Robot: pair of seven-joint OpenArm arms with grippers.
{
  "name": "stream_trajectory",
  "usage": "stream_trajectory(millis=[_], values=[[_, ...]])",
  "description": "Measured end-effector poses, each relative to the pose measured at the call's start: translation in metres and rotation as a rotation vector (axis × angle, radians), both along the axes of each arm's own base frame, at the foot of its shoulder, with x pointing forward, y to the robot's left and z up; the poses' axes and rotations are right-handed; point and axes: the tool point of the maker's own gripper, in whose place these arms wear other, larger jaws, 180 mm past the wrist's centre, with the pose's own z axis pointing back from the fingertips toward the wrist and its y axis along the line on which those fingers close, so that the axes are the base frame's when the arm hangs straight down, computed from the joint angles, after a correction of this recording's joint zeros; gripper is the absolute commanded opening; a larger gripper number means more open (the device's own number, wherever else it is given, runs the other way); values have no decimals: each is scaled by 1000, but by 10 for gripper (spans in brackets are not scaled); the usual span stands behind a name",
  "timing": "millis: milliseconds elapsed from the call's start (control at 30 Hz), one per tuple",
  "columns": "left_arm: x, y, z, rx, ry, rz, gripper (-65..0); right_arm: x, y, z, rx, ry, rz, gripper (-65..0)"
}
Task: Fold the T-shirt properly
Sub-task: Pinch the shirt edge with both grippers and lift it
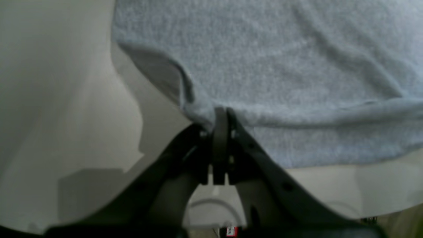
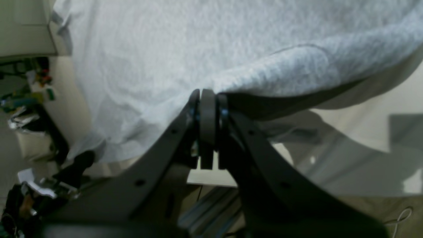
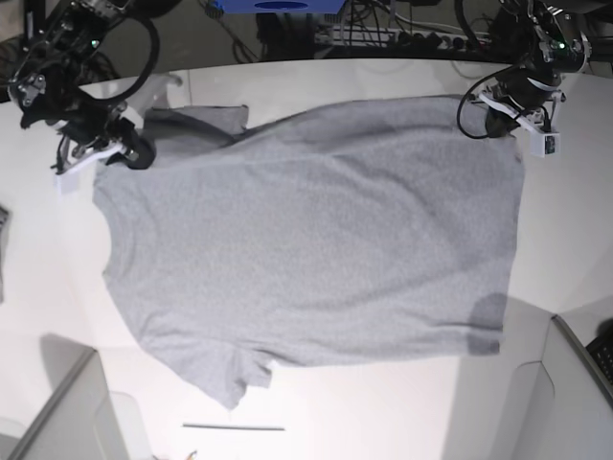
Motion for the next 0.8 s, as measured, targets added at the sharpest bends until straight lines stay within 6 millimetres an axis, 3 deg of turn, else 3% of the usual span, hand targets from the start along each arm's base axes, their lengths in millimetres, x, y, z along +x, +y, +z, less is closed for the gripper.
stream_trajectory(millis=[367,533,700,800], values=[[-22,-2,-2,15,45,-16,-650,-21,0,-12,-1,57,-2,-650],[-17,-8,8,-72,-15,4,-650,-34,0,-18,-1,94,2,-650],[-13,1,22,-94,-59,1,-650,-33,-1,-18,-2,90,-1,-650],[-12,-5,24,-133,-75,5,-650,-33,3,-9,63,55,-2,-650]])
